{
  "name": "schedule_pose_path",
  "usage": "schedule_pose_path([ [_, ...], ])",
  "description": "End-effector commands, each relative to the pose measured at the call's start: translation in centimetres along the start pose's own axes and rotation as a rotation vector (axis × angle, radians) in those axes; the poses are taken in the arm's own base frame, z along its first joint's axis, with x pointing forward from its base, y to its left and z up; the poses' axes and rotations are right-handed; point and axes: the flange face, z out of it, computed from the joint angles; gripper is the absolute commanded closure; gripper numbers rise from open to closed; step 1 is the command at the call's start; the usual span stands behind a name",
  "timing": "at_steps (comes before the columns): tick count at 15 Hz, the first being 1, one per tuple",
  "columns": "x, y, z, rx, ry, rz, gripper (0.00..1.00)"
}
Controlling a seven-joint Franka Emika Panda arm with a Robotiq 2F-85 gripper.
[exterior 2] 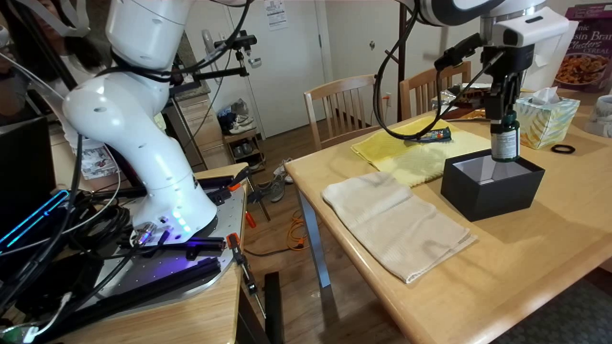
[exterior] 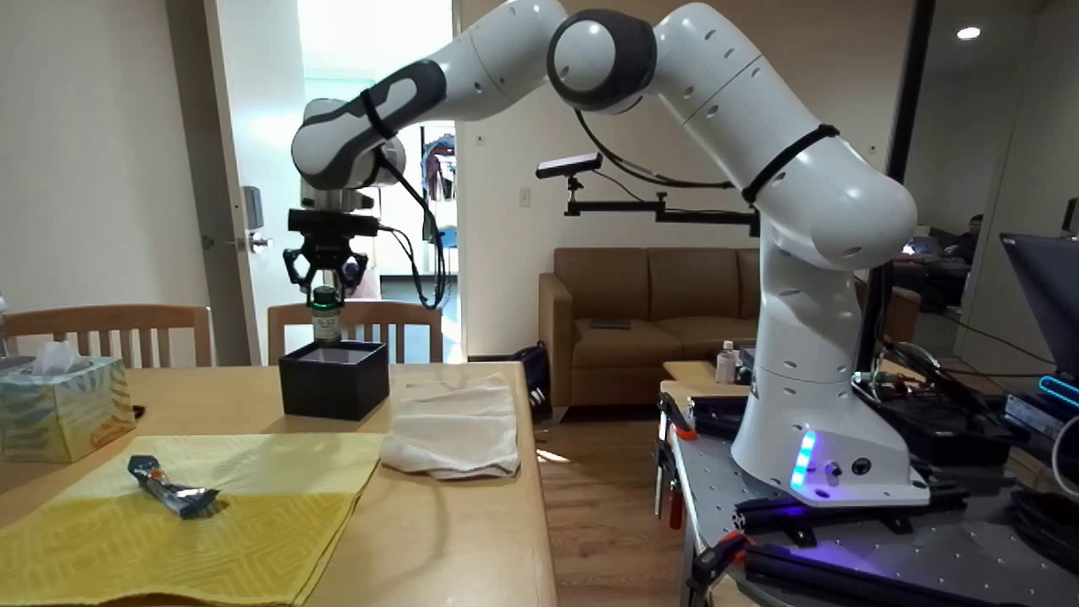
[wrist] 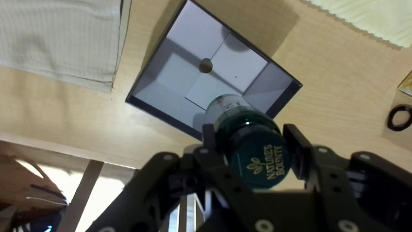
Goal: Pick up the bottle from the black box and put it on the table.
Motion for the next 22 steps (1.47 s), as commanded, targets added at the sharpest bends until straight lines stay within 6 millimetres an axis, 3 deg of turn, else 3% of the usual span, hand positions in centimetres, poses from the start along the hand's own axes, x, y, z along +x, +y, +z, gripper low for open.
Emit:
schedule_pose_path([
  [1, -0.1, 0.4, -2.9, 0.005, 0.014, -0.198, 0.71],
  [9, 0.3, 2.2, -7.2, -0.038, -0.043, -0.603, 0.71],
  [14, -0.1, 4.7, -7.9, -0.146, -0.124, -0.83, 0.71],
  [18, -2.7, 5.4, -6.4, -0.207, -0.14, -1.032, 0.71],
  [22, -8.2, 4.3, -3.7, -0.225, -0.148, -1.176, 0.71],
])
